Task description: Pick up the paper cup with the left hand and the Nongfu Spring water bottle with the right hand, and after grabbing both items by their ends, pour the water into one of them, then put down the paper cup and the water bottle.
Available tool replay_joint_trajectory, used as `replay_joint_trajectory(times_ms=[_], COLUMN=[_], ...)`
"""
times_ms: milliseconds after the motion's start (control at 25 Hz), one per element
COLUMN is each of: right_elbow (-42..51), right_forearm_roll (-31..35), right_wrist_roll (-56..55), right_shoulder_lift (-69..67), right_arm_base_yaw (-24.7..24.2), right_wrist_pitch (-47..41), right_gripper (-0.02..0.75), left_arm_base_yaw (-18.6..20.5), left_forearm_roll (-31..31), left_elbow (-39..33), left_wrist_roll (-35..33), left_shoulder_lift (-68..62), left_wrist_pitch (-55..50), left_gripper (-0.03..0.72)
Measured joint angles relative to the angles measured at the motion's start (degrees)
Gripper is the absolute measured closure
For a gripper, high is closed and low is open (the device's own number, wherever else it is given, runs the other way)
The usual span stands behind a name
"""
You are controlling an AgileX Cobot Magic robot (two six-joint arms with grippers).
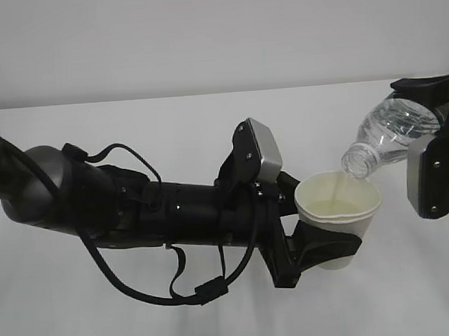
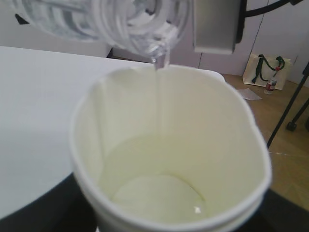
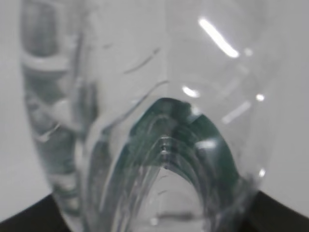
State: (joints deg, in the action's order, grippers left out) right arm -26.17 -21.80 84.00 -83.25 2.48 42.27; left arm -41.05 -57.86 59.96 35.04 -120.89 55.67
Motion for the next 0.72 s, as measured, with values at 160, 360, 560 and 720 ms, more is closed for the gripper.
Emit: replay_joint_trajectory(times_ms=[160, 360, 560, 720], right_elbow=[0.00, 0.00, 0.00, 0.00], right_forearm_roll=[0.51, 0.62, 0.62, 0.62], right_wrist_roll=[0.86, 1.14, 1.24, 1.24], right_shoulder_lift=[0.00, 0.00, 0.00, 0.00], right_arm_base_yaw=[0.00, 0.00, 0.00, 0.00], right_wrist_pitch=[0.00, 0.00, 0.00, 0.00], right_gripper=[0.314, 0.313, 0.313, 0.313], left_arm_base_yaw=[0.00, 0.00, 0.00, 0.00], left_forearm_roll=[0.00, 0.00, 0.00, 0.00], left_elbow=[0.00, 0.00, 0.00, 0.00], left_wrist_roll=[0.00, 0.00, 0.00, 0.00], left_shoulder_lift=[0.00, 0.00, 0.00, 0.00], left_wrist_pitch=[0.00, 0.00, 0.00, 0.00], left_gripper=[0.206, 0.206, 0.206, 0.206])
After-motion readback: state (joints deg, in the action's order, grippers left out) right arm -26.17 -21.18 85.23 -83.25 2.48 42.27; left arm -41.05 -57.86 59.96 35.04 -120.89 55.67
